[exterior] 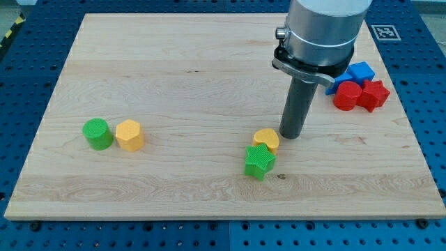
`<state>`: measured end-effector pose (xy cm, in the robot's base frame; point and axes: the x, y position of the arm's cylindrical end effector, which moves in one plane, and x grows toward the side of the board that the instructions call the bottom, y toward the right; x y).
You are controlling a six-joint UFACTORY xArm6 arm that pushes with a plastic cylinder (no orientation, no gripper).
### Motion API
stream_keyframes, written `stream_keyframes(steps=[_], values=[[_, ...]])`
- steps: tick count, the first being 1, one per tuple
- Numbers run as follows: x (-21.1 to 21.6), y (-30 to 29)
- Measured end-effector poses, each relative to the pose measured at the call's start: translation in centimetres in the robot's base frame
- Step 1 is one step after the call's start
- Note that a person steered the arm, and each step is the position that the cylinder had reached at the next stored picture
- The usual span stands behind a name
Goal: Move yellow heart above green star
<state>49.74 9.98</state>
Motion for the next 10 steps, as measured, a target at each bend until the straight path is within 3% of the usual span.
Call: stream_keyframes(steps=[1,2,3,10], values=[[2.3,4.8],[3.8,2.8],[3.8,0.0],[0.4,-3.0]])
